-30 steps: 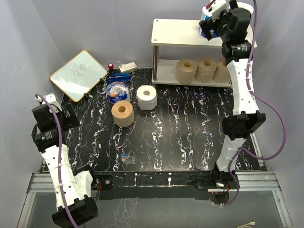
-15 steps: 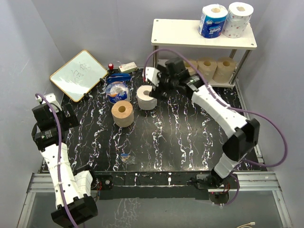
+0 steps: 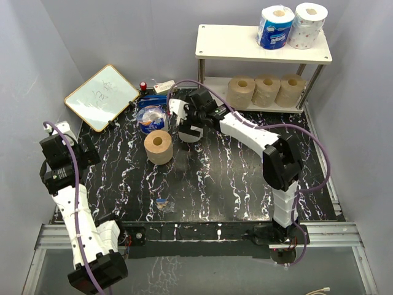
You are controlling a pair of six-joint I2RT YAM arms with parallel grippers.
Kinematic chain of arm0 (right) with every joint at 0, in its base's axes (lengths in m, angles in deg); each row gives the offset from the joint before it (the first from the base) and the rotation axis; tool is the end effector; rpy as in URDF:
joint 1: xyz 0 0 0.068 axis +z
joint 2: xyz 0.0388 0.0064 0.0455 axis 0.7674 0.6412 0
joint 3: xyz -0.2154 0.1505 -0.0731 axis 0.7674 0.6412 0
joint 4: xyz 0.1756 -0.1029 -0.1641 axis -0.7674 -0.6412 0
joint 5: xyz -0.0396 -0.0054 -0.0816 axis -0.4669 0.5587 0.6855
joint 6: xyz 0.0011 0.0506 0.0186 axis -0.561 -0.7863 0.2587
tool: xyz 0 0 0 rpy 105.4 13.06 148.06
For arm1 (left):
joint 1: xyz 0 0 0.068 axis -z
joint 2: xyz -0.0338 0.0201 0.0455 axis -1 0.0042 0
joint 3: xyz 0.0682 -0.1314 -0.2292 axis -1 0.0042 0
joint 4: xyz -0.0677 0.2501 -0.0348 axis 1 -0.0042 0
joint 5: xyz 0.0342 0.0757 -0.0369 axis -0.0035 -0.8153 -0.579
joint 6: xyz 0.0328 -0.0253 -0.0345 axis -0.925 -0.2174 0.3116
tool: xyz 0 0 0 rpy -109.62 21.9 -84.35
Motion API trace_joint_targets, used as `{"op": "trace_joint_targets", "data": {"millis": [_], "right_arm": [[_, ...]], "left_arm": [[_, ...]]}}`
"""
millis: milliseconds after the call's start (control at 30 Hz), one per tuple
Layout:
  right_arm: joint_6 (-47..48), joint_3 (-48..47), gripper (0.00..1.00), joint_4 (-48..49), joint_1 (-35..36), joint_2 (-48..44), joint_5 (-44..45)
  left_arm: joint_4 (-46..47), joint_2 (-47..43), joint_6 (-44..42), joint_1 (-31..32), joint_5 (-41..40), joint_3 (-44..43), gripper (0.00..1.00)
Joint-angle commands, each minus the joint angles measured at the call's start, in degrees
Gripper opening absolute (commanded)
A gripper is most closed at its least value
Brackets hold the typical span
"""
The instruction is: Place and organize the paper towels onto the shelf
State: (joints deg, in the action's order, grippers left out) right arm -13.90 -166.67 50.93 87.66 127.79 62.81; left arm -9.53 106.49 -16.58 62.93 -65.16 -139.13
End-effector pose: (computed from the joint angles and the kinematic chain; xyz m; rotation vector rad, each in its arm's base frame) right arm 0.3536 0.2768 0.2760 -1.5723 1.7122 0.0654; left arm 0.1434 0.0708 0.3524 -0.4311 2.0867 0.2558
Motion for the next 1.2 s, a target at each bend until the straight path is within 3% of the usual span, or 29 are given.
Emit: {"op": "trace_joint_targets", "data": {"millis": [0, 200, 633, 867, 1167], "right_arm": [[-0.7, -5.1, 0.9, 4.4, -0.2, 2.9, -1.0], [-1.8, -8.9, 0.81, 2.2, -0.2, 7.6, -1.4], [-3.2, -14.6, 0.77, -3.7, -0.6, 11.9, -2.8], [-3.2, -19.2, 0.75, -12.3, -1.6, 13.3, -8.9], [-3.8, -20.3, 0.73, -11.3, -2.8, 15.9, -9.3]], "left_arm": [[0.2, 0.0, 0.0, -0.6, -0.2, 0.3, 0.98], [0.1, 0.4, -0.1, -0.6, 0.3, 0.2, 0.98], [0.1, 0.6, -0.4, -0.6, 0.6, 0.2, 0.98], [0.1, 1.1, -0.4, -0.6, 0.9, 0.2, 0.98], [0.1, 1.0, -0.5, -0.5, 0.9, 0.2, 0.98]]}}
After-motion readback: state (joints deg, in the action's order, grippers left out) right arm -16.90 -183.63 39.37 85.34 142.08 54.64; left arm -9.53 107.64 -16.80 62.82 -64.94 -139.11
